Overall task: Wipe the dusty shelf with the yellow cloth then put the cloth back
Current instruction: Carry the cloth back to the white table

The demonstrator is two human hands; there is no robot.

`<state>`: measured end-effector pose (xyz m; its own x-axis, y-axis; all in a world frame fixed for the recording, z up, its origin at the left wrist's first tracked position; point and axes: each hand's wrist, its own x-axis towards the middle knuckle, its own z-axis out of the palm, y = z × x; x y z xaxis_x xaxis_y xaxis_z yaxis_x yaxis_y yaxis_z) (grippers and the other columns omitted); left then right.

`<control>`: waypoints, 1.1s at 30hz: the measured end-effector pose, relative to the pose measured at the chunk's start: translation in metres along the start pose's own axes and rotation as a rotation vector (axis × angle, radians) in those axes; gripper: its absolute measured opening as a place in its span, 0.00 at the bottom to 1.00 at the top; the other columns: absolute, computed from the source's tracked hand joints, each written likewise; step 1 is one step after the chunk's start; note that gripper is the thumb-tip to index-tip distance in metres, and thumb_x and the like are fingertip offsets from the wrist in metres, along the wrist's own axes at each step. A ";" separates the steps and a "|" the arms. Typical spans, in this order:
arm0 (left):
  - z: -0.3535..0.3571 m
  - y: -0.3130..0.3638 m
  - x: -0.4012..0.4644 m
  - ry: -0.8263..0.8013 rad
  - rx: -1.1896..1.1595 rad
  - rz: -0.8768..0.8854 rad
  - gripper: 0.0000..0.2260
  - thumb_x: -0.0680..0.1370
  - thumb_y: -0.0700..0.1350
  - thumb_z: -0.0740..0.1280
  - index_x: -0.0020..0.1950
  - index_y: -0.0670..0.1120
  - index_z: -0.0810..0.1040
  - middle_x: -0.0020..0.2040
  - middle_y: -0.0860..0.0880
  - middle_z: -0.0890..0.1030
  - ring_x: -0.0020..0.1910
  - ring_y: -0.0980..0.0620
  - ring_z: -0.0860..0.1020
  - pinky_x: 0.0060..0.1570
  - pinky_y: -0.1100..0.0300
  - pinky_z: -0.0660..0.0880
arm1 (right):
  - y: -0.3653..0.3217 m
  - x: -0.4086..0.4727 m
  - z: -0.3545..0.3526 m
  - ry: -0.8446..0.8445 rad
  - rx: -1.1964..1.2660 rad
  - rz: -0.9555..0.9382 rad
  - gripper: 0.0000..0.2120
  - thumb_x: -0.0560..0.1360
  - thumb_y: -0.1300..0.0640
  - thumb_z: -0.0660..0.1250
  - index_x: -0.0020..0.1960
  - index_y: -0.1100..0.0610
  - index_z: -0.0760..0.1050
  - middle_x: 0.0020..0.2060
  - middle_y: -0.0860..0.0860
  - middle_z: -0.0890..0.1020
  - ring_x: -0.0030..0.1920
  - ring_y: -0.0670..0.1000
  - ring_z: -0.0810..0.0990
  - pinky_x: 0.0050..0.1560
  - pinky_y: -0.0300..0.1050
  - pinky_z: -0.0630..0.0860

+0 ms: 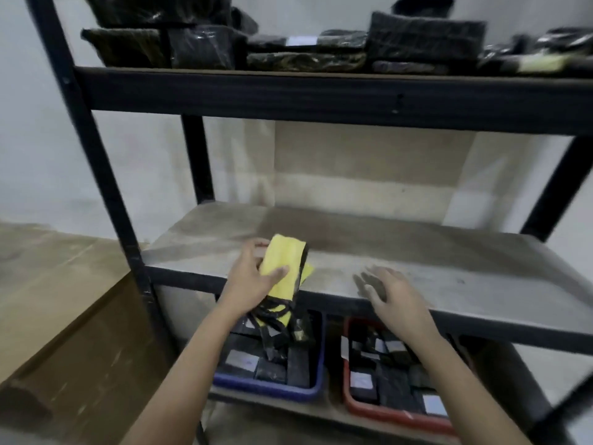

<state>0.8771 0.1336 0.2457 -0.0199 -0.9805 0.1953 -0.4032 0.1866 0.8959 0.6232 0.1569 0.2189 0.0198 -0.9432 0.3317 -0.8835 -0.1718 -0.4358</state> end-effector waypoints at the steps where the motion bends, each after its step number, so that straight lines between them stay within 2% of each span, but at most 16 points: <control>1: 0.014 0.003 -0.015 -0.047 -0.055 0.007 0.19 0.73 0.46 0.71 0.59 0.52 0.65 0.48 0.53 0.81 0.40 0.63 0.80 0.32 0.66 0.75 | 0.008 -0.016 -0.009 0.008 0.021 0.006 0.17 0.77 0.55 0.61 0.66 0.56 0.70 0.62 0.52 0.76 0.63 0.50 0.72 0.61 0.42 0.68; 6: 0.096 0.005 -0.089 -0.310 -0.325 -0.053 0.18 0.75 0.43 0.68 0.60 0.54 0.65 0.51 0.47 0.80 0.43 0.53 0.82 0.36 0.58 0.79 | 0.058 -0.108 -0.048 0.116 0.085 0.116 0.14 0.75 0.60 0.65 0.60 0.56 0.76 0.58 0.48 0.77 0.61 0.46 0.73 0.64 0.38 0.66; 9: 0.159 0.008 -0.127 -0.466 -0.343 -0.063 0.16 0.77 0.42 0.66 0.60 0.57 0.67 0.55 0.46 0.78 0.48 0.48 0.80 0.38 0.58 0.79 | 0.105 -0.171 -0.069 0.144 0.100 0.254 0.10 0.73 0.61 0.67 0.54 0.56 0.79 0.52 0.51 0.82 0.54 0.50 0.79 0.58 0.38 0.71; 13: 0.242 0.027 -0.162 -0.610 -0.279 0.013 0.20 0.75 0.42 0.66 0.57 0.66 0.68 0.58 0.50 0.76 0.53 0.47 0.78 0.50 0.51 0.76 | 0.166 -0.251 -0.108 0.095 0.082 0.415 0.09 0.72 0.61 0.68 0.51 0.56 0.81 0.48 0.50 0.84 0.51 0.49 0.81 0.52 0.27 0.65; 15: 0.284 0.045 -0.181 -0.635 -0.281 0.043 0.21 0.74 0.42 0.66 0.58 0.66 0.69 0.59 0.51 0.75 0.54 0.48 0.77 0.53 0.50 0.76 | 0.194 -0.286 -0.130 0.064 0.080 0.475 0.09 0.74 0.59 0.66 0.53 0.54 0.80 0.50 0.48 0.83 0.52 0.47 0.79 0.51 0.28 0.66; 19: 0.371 0.096 -0.225 -0.705 -0.330 0.103 0.20 0.76 0.41 0.66 0.60 0.64 0.68 0.61 0.57 0.72 0.55 0.54 0.75 0.50 0.59 0.74 | 0.257 -0.350 -0.182 0.013 0.037 0.544 0.11 0.77 0.55 0.63 0.57 0.52 0.77 0.54 0.47 0.81 0.51 0.42 0.76 0.50 0.32 0.67; 21: 0.405 0.116 -0.238 -0.712 -0.352 0.126 0.20 0.74 0.45 0.69 0.59 0.64 0.69 0.62 0.62 0.71 0.59 0.54 0.74 0.55 0.55 0.75 | 0.287 -0.368 -0.204 -0.003 0.032 0.582 0.12 0.77 0.55 0.62 0.59 0.52 0.76 0.56 0.47 0.79 0.51 0.41 0.74 0.51 0.34 0.66; 23: 0.435 0.131 -0.246 -0.699 -0.368 0.129 0.21 0.69 0.52 0.70 0.59 0.65 0.69 0.63 0.58 0.72 0.60 0.51 0.74 0.58 0.50 0.75 | 0.318 -0.380 -0.223 -0.016 0.027 0.594 0.13 0.77 0.54 0.62 0.61 0.51 0.75 0.57 0.46 0.79 0.53 0.42 0.74 0.52 0.35 0.67; 28: 0.491 0.149 -0.246 -0.683 -0.351 0.122 0.21 0.69 0.50 0.70 0.59 0.64 0.70 0.59 0.52 0.75 0.55 0.48 0.77 0.54 0.48 0.77 | 0.386 -0.376 -0.247 -0.019 0.051 0.585 0.13 0.77 0.54 0.61 0.62 0.50 0.74 0.57 0.47 0.79 0.54 0.44 0.76 0.53 0.37 0.69; 31: 0.532 0.151 -0.233 -0.656 -0.347 0.104 0.21 0.68 0.53 0.70 0.58 0.64 0.71 0.55 0.55 0.76 0.51 0.51 0.77 0.51 0.50 0.77 | 0.435 -0.355 -0.253 -0.019 0.096 0.590 0.13 0.77 0.53 0.61 0.61 0.48 0.74 0.56 0.46 0.79 0.53 0.43 0.75 0.52 0.37 0.69; 33: 0.566 0.149 -0.219 -0.639 -0.342 0.087 0.20 0.70 0.51 0.71 0.58 0.64 0.70 0.53 0.57 0.75 0.48 0.56 0.76 0.48 0.56 0.76 | 0.470 -0.336 -0.253 -0.025 0.113 0.584 0.13 0.77 0.54 0.61 0.61 0.48 0.74 0.56 0.47 0.79 0.53 0.43 0.75 0.51 0.37 0.68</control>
<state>0.3038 0.3418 0.1109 -0.6110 -0.7860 0.0937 -0.0700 0.1716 0.9827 0.0832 0.4645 0.1141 -0.4419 -0.8970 -0.0091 -0.6961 0.3493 -0.6273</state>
